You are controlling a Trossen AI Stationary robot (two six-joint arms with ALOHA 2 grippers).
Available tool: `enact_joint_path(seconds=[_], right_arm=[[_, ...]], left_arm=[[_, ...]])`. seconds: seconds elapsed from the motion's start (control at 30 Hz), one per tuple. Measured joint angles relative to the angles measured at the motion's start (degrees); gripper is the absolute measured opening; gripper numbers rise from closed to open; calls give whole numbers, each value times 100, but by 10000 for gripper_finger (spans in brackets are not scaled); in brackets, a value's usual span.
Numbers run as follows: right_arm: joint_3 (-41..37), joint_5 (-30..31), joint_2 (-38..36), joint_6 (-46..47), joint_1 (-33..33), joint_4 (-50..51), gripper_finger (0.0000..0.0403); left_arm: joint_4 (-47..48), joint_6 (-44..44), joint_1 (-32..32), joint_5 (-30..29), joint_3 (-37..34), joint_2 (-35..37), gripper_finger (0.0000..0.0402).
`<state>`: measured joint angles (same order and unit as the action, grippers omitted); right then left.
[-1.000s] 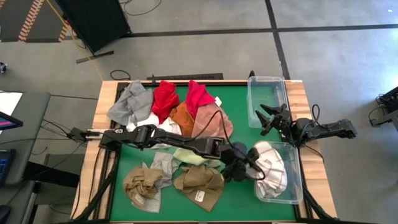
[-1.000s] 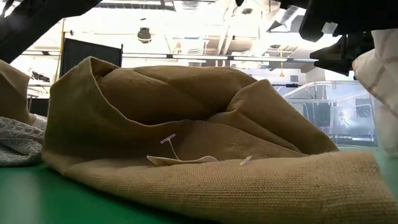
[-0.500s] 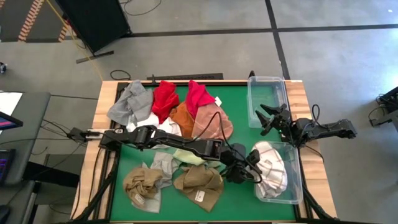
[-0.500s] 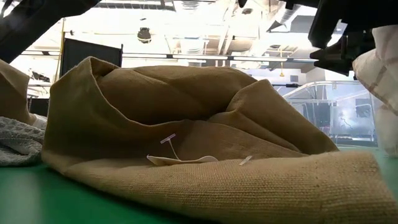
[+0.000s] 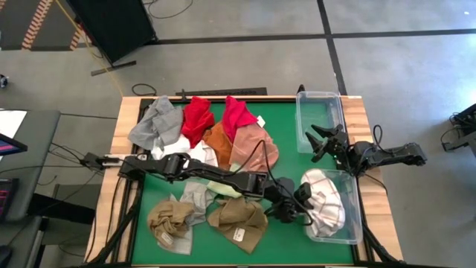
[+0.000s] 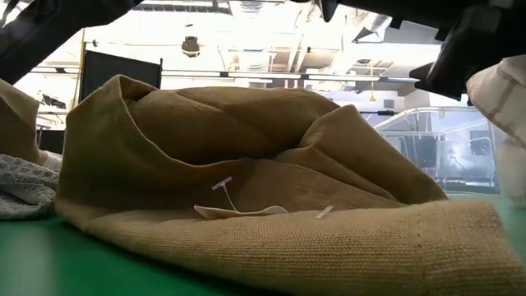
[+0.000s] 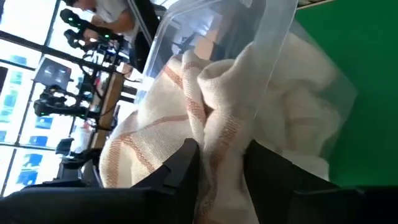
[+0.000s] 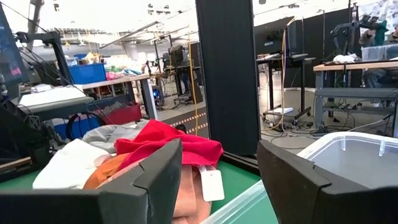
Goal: Sort towels by color in basket
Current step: Put the white patterned towel into the bottom transparent bin
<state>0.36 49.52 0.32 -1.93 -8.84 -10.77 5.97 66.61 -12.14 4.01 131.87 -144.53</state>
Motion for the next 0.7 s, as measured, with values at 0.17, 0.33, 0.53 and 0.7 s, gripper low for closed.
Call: enact_joint_path(seconds=[0.17,0.33,0.53,0.7], right_arm=[[-2,0,0,0,0,-5,237],[0,0,0,0,0,2,237],[0,0,0,0,0,2,237],[-2,-3,7,1,-1,125,237]], left_arm=[[64,415,0,-7,0,-6,64],[326,509,-13,-69,15,18,29],[560,642,-116,-553,24,29,29],[1169,698,-263,-1067,37,61,29]])
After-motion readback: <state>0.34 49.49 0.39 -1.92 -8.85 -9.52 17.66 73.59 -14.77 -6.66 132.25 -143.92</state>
